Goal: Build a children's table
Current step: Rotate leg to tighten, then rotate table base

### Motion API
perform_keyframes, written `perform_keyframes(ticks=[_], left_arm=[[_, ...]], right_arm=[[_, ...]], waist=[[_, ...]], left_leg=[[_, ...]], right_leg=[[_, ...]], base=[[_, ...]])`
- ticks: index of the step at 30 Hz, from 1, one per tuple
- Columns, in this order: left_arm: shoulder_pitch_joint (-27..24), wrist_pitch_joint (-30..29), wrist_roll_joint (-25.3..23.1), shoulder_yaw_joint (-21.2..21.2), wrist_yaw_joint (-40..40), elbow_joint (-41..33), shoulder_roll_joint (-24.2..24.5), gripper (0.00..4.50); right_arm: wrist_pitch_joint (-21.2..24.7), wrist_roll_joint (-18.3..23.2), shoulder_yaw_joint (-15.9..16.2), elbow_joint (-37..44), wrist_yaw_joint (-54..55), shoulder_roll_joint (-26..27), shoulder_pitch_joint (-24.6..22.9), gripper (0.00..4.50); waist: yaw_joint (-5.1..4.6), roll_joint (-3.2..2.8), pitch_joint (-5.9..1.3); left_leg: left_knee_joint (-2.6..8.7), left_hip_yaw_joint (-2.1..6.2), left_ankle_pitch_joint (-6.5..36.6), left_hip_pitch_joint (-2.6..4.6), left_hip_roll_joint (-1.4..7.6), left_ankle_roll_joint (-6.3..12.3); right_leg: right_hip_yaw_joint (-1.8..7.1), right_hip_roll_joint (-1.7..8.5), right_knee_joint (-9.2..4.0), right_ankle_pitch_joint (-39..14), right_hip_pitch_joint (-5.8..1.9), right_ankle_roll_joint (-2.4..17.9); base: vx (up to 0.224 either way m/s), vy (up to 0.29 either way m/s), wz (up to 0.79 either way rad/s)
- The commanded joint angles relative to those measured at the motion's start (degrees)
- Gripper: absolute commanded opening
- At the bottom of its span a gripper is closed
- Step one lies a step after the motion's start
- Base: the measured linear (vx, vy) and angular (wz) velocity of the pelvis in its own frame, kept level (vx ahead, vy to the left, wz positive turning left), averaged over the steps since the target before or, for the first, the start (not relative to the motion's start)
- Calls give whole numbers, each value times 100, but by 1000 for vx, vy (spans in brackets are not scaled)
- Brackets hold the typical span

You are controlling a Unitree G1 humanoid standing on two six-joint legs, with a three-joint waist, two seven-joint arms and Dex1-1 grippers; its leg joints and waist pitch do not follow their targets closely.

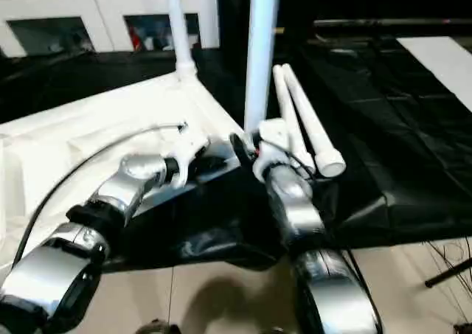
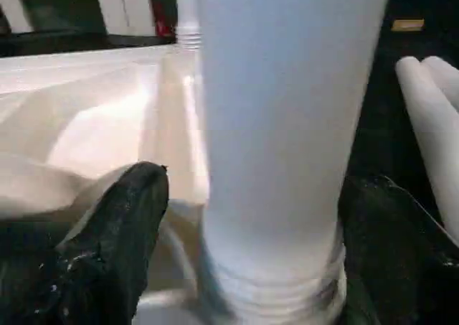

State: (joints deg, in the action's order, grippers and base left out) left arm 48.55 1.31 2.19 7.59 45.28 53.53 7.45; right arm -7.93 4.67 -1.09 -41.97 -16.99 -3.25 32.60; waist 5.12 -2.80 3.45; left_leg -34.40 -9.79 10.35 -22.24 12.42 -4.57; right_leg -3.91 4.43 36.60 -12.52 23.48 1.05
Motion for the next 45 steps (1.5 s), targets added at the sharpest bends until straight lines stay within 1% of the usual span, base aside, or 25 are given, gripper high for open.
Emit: perform_keyframes(ticks=[1, 3, 5, 6, 7, 8, 9, 10, 12, 14, 15, 16, 19, 20, 22, 23, 24, 25, 27, 30, 33, 35, 39, 42, 45], left_arm=[[83, -163, 213, -228, 172, -400, 210, 90], [4, -326, 318, -354, 169, -632, 355, 102], [-82, -515, 427, -437, 255, -854, 472, 112], [-233, -727, 516, -523, 351, -1206, 674, 112], [-233, -727, 516, -523, 351, -1206, 674, 124], [-576, -1056, 603, -735, 386, -1858, 1112, 134], [-621, -1093, 614, -764, 391, -1937, 1166, 139], [-874, -1246, 673, -945, 395, -2328, 1463, 145], [-1260, -1465, 792, -1286, 384, -2783, 1863, 168], [-1588, -1574, 915, -1542, 471, -3084, 2135, 168], [-2040, -1701, 1096, -1909, 594, -3404, 2449, 168], [-2186, -1775, 1164, -2031, 618, -3512, 2531, 168], [-2463, -1605, 1069, -2283, 520, -3455, 2733, 168], [-2654, -1535, 866, -2401, 289, -3367, 2891, 168], [-2757, -1674, 688, -2438, -22, -3393, 2966, 168], [-2762, -1685, 681, -2440, -37, -3399, 2969, 168], [-2841, -1915, 578, -2451, -308, -3533, 3011, 168], [-2889, -2200, 477, -2431, -536, -3645, 3058, 168], [-2900, -2386, 263, -2275, -698, -3610, 3166, 168], [-2848, -2799, 177, -2131, -916, -3602, 3213, 168], [-2735, -2750, -41, -2025, -1055, -3466, 3260, 168], [-2611, -2820, -109, -2002, -1166, -3320, 3263, 168], [-2552, -2953, -310, -1747, -1191, -3089, 3339, 168], [-2516, -3147, -336, -1569, -1100, -2950, 3367, 168], [-2488, -3315, -367, -1399, -929, -2879, 3418, 168]], right_arm=[[343, 38, 161, 814, -196, -97, -309, 382], [468, 20, 231, 1143, -302, -150, -495, 382], [516, 15, 288, 1290, -388, -184, -579, 382], [595, 38, 389, 1555, -545, -243, -717, 382], [595, 38, 389, 1555, -545, -243, -717, 382], [654, 160, 527, 1886, -807, -286, -903, 382], [654, 177, 545, 1926, -845, -292, -927, 382], [700, 281, 635, 2199, -1034, -323, -1079, 382], [755, 451, 712, 2457, -1250, -330, -1250, 382], [877, 514, 766, 2641, -1368, -333, -1371, 382], [999, 479, 849, 2781, -1430, -329, -1478, 382], [1052, 449, 870, 2832, -1426, -327, -1510, 382], [1209, 365, 857, 2712, -1274, -242, -1458, 382], [1303, 144, 821, 2384, -995, -176, -1302, 382], [1396, -59, 783, 2032, -711, -155, -1132, 382], [1401, -67, 782, 2017, -697, -155, -1125, 382], [1503, -130, 762, 1788, -518, -159, -1011, 382], [1586, -119, 736, 1590, -404, -152, -906, 382], [1638, -126, 733, 1235, -299, -118, -718, 382], [1717, -224, 870, 1019, -281, -79, -536, 382], [1747, -256, 861, 927, -235, -8, -416, 382], [1732, -271, 820, 804, -206, 70, -317, 382], [1567, -327, 853, 364, -148, 156, -114, 382], [1413, -324, 850, -63, -140, 247, 126, 382], [1302, -322, 837, -410, -199, 357, 343, 382]], waist=[[-5, 21, -492], [-36, 51, -467], [-56, 30, -453], [-60, 50, -443], [-81, 39, -433], [-79, 46, -438], [-91, 67, -429], [-126, 38, -442], [-166, 41, -437], [-175, 16, -442], [-174, 45, -434], [-200, 40, -416], [-193, 16, -393], [-178, 61, -390], [-162, 59, -373], [-159, 45, -375], [-165, 85, -364], [-159, 95, -376], [-158, 80, -388], [-159, 108, -405], [-151, 122, -417], [-151, 103, -426], [-184, 98, -409], [-198, 58, -409], [-201, 59, -404]], left_leg=[[290, 4, 200, 68, 28, 724], [312, -4, 358, 65, 15, 627], [323, -15, 528, 84, 12, 510], [339, -14, 614, 90, 23, 430], [342, -20, 597, 75, 16, 406], [345, -23, 626, 97, 25, 386], [367, -2, 612, 57, 47, 378], [360, -10, 609, 90, 40, 363], [366, -7, 571, 76, 47, 380], [369, -2, 584, 106, 59, 344], [378, -8, 586, 109, 62, 319], [400, -9, 596, 81, 56, 292], [417, -30, 830, 159, 61, 208], [430, -35, 902, 184, 78, 177], [471, -27, 1163, 206, 75, -33], [471, -27, 1196, 226, 86, -86], [477, -28, 1212, 212, 83, -146], [480, -22, 1161, 206, 72, -175], [469, -18, 1086, 195, 62, -184], [455, -8, 947, 168, 45, -186], [431, -7, 783, 146, 29, -150], [424, -4, 762, 154, 29, -156], [441, 8, 995, 141, 23, -230], [437, 9, 1139, 167, 26, -266], [442, 11, 1244, 176, 34, -284]], right_leg=[[220, 298, -320, 1100, -448, 1487], [223, 291, -354, 794, -446, 1444], [235, 295, -387, 416, -425, 1421], [239, 299, -390, 215, -429, 1420], [243, 285, -404, 150, -421, 1371], [247, 288, -407, 126, -406, 1365], [245, 305, -375, 141, -433, 1337], [243, 285, -383, 146, -402, 1310], [240, 265, -373, 263, -388, 1280], [241, 269, -362, 281, -370, 1312], [242, 264, -361, 226, -355, 1321], [238, 254, -359, 174, -362, 1273], [259, 248, -424, -172, -286, 1232], [264, 248, -438, -263, -275, 1219], [275, 266, -457, -645, -261, 1175], [282, 267, -449, -631, -241, 1174], [291, 263, -445, -563, -251, 1162], [291, 263, -427, -474, -275, 1152], [290, 267, -417, -341, -280, 1126], [285, 267, -389, -82, -313, 1127], [284, 267, -374, 142, -336, 1146], [283, 270, -366, 200, -334, 1172], [279, 279, -379, -89, -342, 1182], [284, 283, -390, -232, -316, 1219], [283, 280, -392, -268, -309, 1286]], base=[[0, 0, 0], [0, 0, 0], [0, 0, 0], [0, 0, 0], [0, 0, 0], [0, 0, 0], [0, 0, 0], [0, 0, 0], [0, 0, 0], [0, 0, 0], [0, 0, 0], [0, 0, 0], [0, 0, 0], [0, 0, 0], [0, 0, 0], [0, 0, 0], [0, 0, 0], [0, 0, 0], [0, 0, 0], [0, 0, 0], [0, 0, 0], [0, 0, 0], [0, 0, 0], [0, 0, 0], [0, 0, 0]])
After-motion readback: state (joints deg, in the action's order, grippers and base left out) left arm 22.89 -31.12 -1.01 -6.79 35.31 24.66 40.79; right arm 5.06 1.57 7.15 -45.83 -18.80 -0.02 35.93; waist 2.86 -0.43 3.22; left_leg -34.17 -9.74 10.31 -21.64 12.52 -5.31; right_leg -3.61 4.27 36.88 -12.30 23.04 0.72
